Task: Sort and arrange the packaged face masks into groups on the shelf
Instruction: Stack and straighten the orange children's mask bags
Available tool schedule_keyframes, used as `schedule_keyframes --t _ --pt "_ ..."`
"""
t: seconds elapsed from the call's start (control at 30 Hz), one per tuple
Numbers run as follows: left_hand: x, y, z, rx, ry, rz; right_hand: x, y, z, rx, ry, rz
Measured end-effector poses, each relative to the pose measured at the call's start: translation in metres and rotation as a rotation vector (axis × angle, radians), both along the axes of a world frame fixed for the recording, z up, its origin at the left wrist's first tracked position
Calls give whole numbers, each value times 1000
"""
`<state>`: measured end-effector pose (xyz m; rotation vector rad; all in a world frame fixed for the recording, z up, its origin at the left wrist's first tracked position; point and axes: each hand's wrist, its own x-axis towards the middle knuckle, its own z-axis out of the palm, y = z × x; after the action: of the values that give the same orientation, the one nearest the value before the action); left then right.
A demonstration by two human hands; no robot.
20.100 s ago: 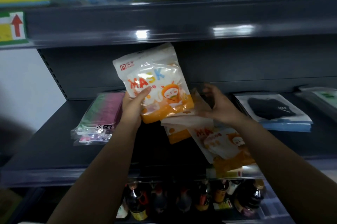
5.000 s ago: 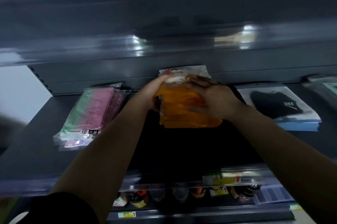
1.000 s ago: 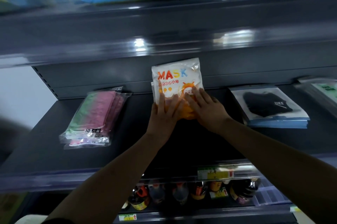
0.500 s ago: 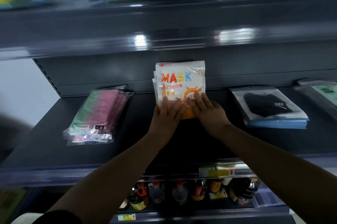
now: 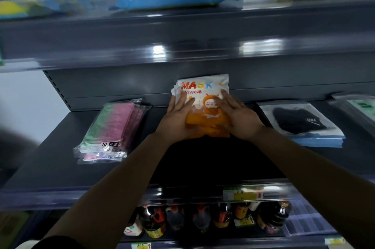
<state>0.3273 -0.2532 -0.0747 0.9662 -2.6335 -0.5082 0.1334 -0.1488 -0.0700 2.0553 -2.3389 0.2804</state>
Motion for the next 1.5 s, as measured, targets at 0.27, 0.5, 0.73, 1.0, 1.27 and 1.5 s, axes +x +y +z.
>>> schedule_keyframes --t 0.27,0.5,0.73,1.0,1.27,1.5 --pt "-18 -7 25 162 113 29 -15 -16 15 -31 -277 53" --pt "-12 -24 6 522 527 65 -23 -18 11 -5 -228 10" --pt "-11 -27 -10 1081 943 274 -9 -9 5 -426 -10 103" --pt "-21 -36 -13 1139 843 304 13 -22 -68 -510 803 677" --pt "-26 -33 -3 1044 797 301 0 -38 -68 -483 857 590" --pt "-29 -26 7 1042 801 272 1 -37 -73 -505 868 600"
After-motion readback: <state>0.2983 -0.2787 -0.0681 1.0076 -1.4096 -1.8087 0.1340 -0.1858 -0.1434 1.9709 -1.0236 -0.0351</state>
